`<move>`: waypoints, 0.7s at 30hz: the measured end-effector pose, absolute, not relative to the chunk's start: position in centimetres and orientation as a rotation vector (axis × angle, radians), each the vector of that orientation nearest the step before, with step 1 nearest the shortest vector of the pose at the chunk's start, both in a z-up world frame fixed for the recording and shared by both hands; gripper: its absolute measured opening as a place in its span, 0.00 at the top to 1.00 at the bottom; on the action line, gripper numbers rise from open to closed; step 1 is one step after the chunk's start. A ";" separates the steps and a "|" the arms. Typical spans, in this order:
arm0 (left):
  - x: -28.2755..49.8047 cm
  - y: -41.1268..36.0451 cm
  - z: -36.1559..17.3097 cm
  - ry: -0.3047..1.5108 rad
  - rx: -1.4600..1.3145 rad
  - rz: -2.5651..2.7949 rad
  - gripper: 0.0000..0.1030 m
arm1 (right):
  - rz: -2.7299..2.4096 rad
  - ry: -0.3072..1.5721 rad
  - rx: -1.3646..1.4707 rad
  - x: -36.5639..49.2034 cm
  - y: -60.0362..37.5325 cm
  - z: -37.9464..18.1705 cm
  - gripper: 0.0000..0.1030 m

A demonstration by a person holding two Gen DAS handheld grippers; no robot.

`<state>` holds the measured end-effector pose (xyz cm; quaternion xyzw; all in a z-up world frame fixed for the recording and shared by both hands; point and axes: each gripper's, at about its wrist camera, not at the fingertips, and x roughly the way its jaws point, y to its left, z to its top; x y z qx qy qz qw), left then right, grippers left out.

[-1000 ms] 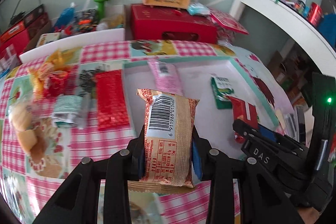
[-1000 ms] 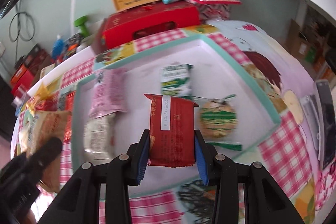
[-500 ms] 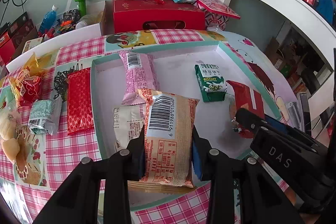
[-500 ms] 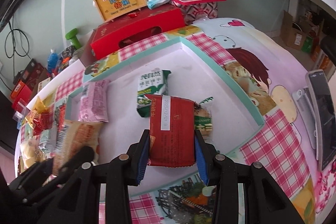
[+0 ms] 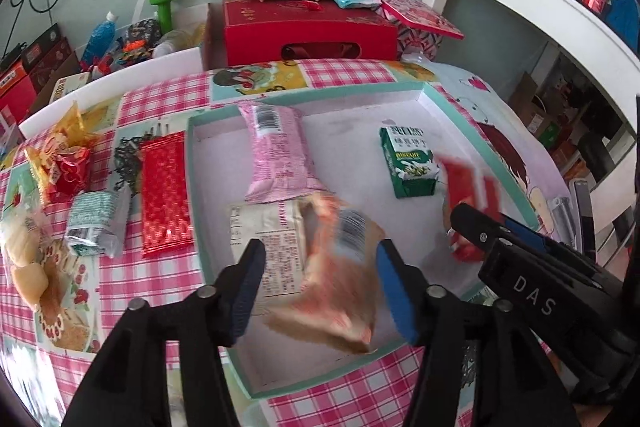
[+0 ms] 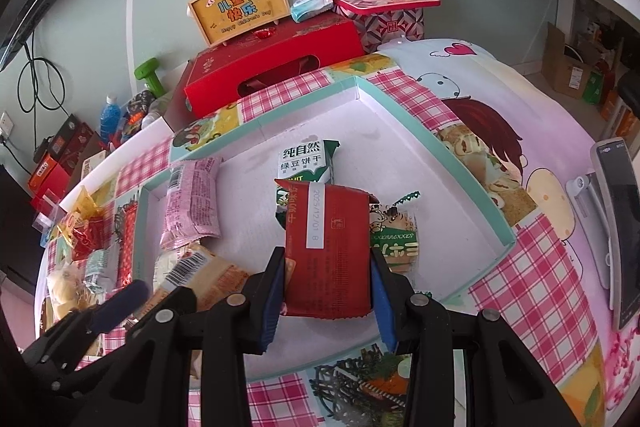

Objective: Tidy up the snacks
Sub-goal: 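Open the left gripper to drop the bread bag while the right drops the red pack in the tray, then move both grippers back over the snack pile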

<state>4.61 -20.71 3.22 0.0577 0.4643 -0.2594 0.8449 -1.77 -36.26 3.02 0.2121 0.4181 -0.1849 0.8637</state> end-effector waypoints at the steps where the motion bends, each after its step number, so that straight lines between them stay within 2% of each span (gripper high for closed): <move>1: 4.7 -20.4 3.4 0.978 0.116 -0.538 0.41 | -0.387 0.876 0.447 -1.7 -36.3 3.0 0.57; 3: 4.9 -19.8 3.7 0.972 0.110 -0.507 0.41 | -0.378 0.878 0.449 -1.7 -36.2 3.0 0.47; 8: 6.0 -17.6 3.9 0.979 0.088 -0.405 0.32 | -0.377 0.889 0.429 -1.5 -35.9 3.1 0.44; 9: 6.2 -17.2 3.7 0.981 0.087 -0.381 0.30 | -0.375 0.896 0.422 -1.4 -35.8 3.1 0.35; 10: 6.5 -16.7 3.5 0.984 0.087 -0.351 0.24 | -0.372 0.900 0.413 -1.3 -35.6 3.2 0.30; 11: 6.8 -16.3 3.3 0.987 0.090 -0.315 0.18 | -0.365 0.899 0.404 -1.3 -35.3 3.2 0.20; 12: 7.0 -15.9 3.0 0.988 0.096 -0.284 0.17 | -0.355 0.892 0.394 -1.2 -35.0 3.4 0.14; 17: 7.9 -13.7 2.1 1.003 0.101 -0.182 0.16 | -0.305 0.880 0.349 -0.5 -33.3 3.9 0.09; 20: 8.2 -12.7 2.0 1.004 0.097 -0.153 0.15 | -0.285 0.883 0.318 0.0 -32.1 3.9 0.00; 21: 8.3 -12.6 2.1 1.004 0.099 -0.145 0.15 | -0.281 0.879 0.313 0.1 -31.8 4.0 0.00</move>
